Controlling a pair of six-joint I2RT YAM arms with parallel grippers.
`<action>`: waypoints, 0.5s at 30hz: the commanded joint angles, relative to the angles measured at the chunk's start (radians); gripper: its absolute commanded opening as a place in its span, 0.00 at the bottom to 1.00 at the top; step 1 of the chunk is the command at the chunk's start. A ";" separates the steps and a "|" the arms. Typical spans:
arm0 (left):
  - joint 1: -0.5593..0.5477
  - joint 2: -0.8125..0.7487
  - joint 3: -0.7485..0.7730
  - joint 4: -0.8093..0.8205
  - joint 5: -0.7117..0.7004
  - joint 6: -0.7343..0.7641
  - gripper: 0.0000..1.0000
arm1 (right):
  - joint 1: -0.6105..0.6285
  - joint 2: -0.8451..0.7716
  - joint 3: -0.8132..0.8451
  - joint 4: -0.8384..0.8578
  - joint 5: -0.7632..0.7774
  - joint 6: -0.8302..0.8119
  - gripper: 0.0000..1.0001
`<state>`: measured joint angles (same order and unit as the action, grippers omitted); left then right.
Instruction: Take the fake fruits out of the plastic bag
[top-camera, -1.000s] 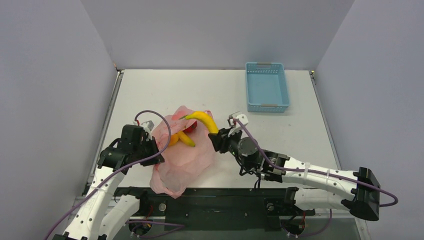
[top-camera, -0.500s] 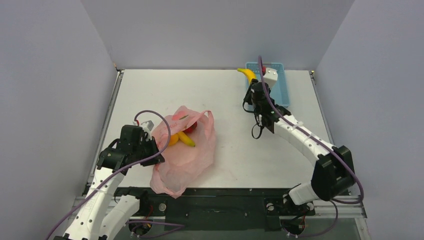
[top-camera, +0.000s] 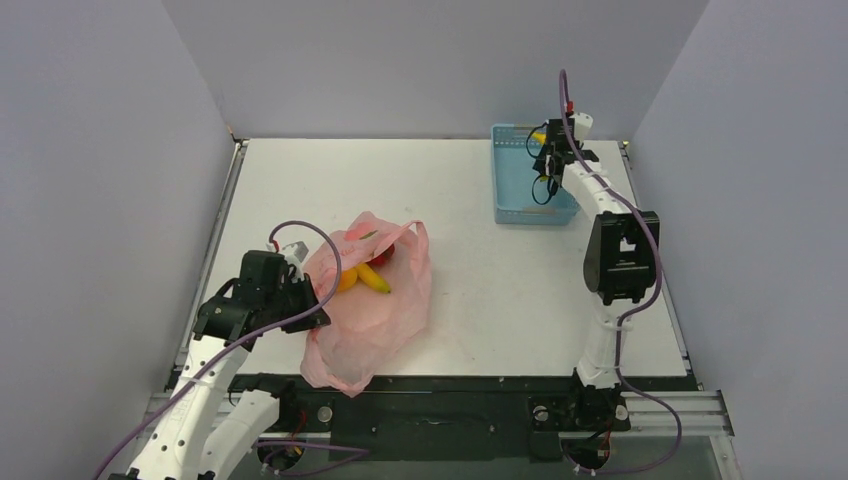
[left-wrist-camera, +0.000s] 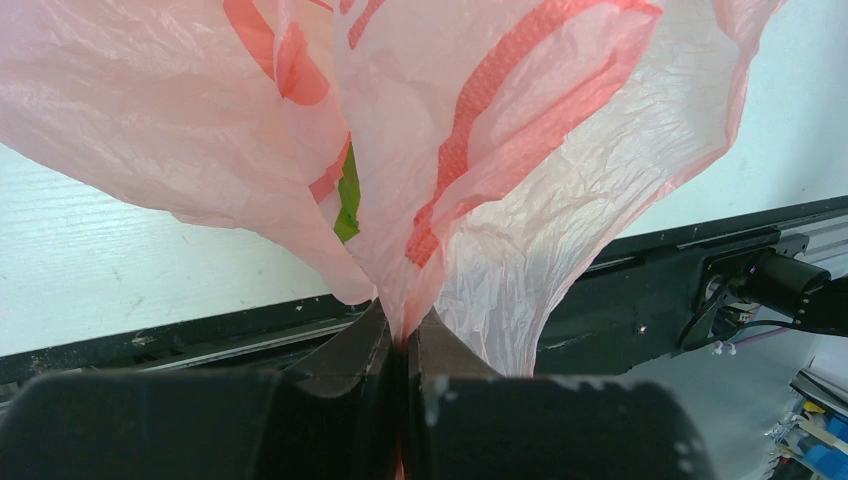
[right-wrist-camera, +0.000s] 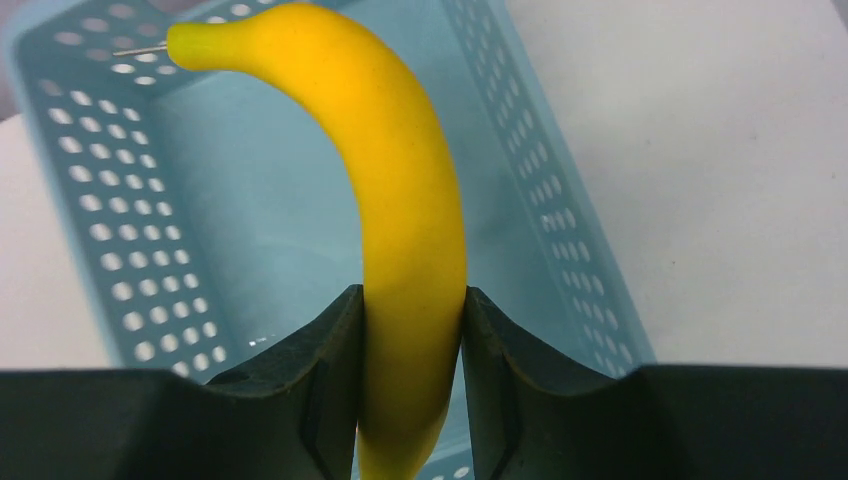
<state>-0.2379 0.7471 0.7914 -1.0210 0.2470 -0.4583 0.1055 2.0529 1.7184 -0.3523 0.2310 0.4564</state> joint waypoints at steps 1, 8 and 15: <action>0.011 -0.003 0.003 0.036 0.023 0.018 0.01 | -0.036 0.059 0.100 -0.073 -0.056 -0.022 0.05; 0.019 0.005 0.001 0.038 0.027 0.021 0.02 | -0.072 0.186 0.209 -0.120 -0.067 -0.057 0.15; 0.026 0.018 0.002 0.041 0.031 0.024 0.01 | -0.074 0.244 0.291 -0.137 -0.062 -0.067 0.28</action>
<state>-0.2222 0.7635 0.7910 -1.0203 0.2604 -0.4553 0.0338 2.2898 1.9327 -0.4805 0.1646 0.4046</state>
